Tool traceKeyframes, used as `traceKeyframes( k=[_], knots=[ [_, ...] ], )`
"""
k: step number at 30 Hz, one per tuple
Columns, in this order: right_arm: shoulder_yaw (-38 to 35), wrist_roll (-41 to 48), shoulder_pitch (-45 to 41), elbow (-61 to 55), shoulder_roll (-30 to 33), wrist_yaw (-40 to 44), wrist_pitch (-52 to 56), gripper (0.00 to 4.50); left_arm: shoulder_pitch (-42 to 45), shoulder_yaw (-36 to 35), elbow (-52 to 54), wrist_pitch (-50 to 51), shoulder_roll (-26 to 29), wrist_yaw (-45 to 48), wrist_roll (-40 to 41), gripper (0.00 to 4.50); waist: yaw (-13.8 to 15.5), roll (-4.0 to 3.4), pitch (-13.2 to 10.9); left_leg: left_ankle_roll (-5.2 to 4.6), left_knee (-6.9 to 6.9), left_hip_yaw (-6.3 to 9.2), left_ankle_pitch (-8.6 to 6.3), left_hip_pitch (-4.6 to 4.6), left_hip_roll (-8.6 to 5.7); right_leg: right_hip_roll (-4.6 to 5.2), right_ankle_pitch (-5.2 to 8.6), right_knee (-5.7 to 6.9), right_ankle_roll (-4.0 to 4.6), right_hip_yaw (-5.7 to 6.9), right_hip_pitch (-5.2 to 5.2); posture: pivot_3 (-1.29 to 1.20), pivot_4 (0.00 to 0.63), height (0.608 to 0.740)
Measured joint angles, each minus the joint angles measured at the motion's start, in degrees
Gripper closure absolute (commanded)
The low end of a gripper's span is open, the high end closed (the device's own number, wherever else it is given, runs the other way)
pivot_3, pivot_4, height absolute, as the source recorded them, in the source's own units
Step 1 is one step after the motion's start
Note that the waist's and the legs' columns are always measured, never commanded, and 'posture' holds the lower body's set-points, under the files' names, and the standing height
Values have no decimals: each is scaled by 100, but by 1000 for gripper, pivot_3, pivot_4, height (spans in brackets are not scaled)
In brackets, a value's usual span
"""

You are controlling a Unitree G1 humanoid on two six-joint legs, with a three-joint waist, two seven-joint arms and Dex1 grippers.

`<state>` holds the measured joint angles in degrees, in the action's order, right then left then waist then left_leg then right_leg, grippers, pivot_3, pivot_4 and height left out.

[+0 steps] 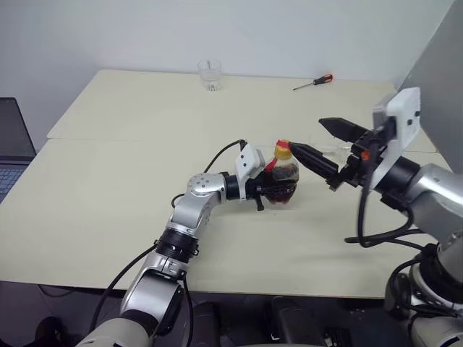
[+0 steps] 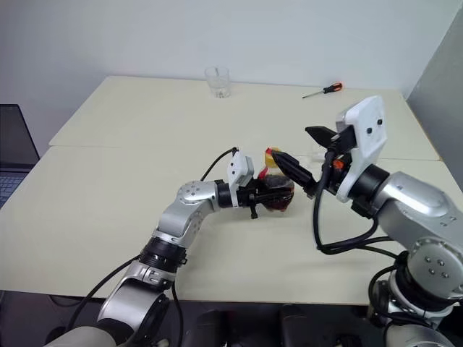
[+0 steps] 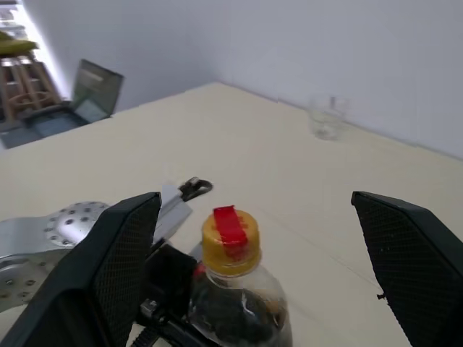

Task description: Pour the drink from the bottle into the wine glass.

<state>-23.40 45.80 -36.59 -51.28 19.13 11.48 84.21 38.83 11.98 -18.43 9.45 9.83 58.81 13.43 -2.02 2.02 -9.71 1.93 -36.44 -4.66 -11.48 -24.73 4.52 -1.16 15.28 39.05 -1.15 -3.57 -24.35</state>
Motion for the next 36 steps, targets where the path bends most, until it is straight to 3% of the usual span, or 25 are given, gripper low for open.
traceKeyframes(
  k=[4,21,24,31,33,36],
  knots=[
    [303,-230,-276,-128,-651,-785,595,0,120,7,-206,-183,-67,-30,-88,3601,10,0,0,0,1,-1,0,-5,-1,1,0,-2,0,0,-3,0,150,740],
    [1292,-935,-89,-156,-1164,-2162,779,0,137,9,-264,-349,-6,-40,-212,3601,4,0,0,-1,1,4,1,-7,0,0,1,-4,-1,0,-3,0,150,740],
    [1335,-979,-89,-157,-1200,-2196,779,553,137,10,-264,-349,-5,-40,-216,3601,4,0,0,-1,2,3,1,-7,-1,0,1,-4,-1,1,-3,0,150,740],
    [1445,-956,-89,-166,-1303,-2160,780,2873,160,97,-285,-349,-65,-64,-253,3601,2,0,0,-2,2,3,1,-7,-1,1,1,-4,-1,2,-3,0,150,740],
    [1442,-957,-89,-167,-1298,-2155,780,3224,171,108,-295,-349,-71,-70,-253,3612,1,0,0,-2,2,3,0,-7,-1,0,1,-4,-1,2,-3,0,150,740],
    [1241,-837,-152,-155,-1029,-1751,776,3224,221,109,-297,-357,-108,-74,-244,3644,3,0,0,-2,1,4,1,-9,-2,1,1,-6,-1,7,-2,0,150,740]
  ],
)
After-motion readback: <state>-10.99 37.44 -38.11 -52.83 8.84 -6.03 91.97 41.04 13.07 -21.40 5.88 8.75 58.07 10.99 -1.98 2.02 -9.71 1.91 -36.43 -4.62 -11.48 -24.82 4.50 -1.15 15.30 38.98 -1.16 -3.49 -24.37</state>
